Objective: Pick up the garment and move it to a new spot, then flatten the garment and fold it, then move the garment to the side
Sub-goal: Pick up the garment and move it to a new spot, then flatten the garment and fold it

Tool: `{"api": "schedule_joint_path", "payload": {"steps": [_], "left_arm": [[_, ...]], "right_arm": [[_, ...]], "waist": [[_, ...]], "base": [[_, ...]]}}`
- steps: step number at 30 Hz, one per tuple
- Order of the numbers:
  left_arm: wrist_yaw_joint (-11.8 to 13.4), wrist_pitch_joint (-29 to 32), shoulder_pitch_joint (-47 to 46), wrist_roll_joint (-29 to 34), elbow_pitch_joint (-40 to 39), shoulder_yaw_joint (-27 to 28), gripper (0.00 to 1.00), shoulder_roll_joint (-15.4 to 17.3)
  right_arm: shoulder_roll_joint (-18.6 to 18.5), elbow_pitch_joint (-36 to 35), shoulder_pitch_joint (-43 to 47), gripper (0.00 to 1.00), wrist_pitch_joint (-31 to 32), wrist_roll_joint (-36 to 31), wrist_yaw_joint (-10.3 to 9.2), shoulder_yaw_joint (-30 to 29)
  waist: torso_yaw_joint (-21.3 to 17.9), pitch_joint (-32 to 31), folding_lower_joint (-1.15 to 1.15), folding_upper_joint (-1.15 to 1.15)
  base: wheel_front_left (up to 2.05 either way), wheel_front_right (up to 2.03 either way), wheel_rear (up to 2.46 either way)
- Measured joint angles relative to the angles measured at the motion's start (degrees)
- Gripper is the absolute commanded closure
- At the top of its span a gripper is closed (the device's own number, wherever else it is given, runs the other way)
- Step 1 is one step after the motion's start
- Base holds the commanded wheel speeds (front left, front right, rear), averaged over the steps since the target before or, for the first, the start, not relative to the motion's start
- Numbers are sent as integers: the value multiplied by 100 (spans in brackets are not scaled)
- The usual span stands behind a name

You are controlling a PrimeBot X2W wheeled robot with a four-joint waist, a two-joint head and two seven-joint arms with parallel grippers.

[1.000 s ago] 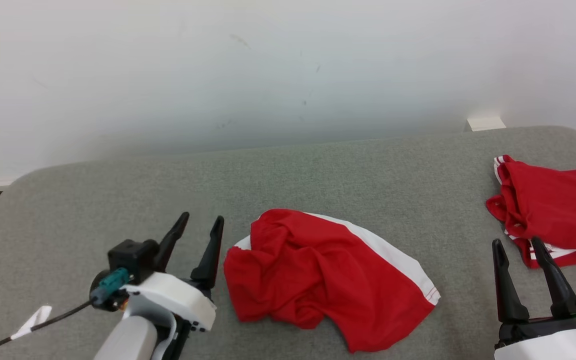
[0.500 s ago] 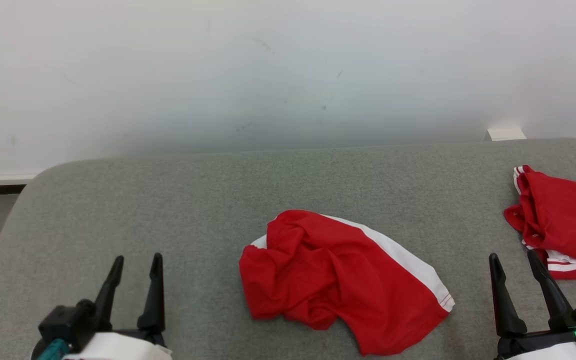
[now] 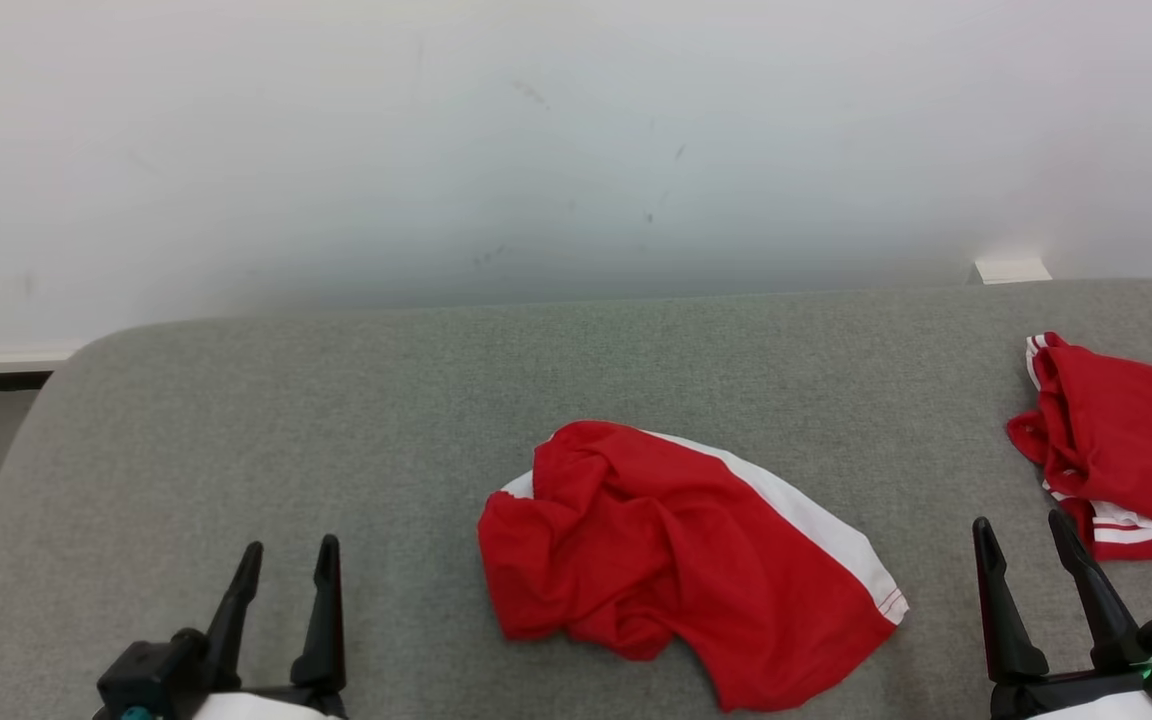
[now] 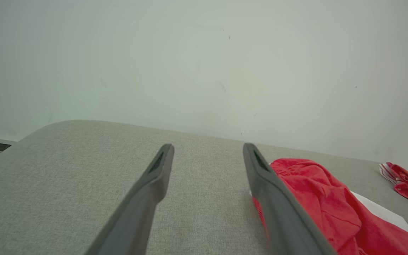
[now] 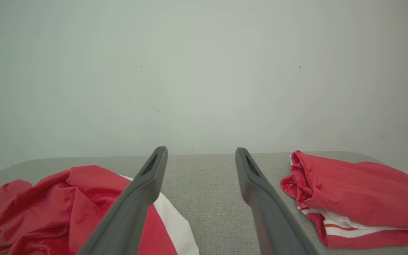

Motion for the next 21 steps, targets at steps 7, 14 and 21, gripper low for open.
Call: {"api": "schedule_joint_path", "payload": {"steps": [7,14,21], "left_arm": [[-125,0,-123,191,79,88,0,-101],[-219,0,-127,275,142,148,0,-157],[-297,0,-180,320,194,135,0,-210]], "right_arm": [[-7,44,-14,0,0,0,0,22],[-1,91,-17,0,0,4,0,24],[-31,500,-21,0,143,104,0,74]], "waist": [[-44,13,0,0],[-52,7,0,0],[49,36,0,0]], "base": [[0,0,0],[0,0,0],[0,0,0]]}}
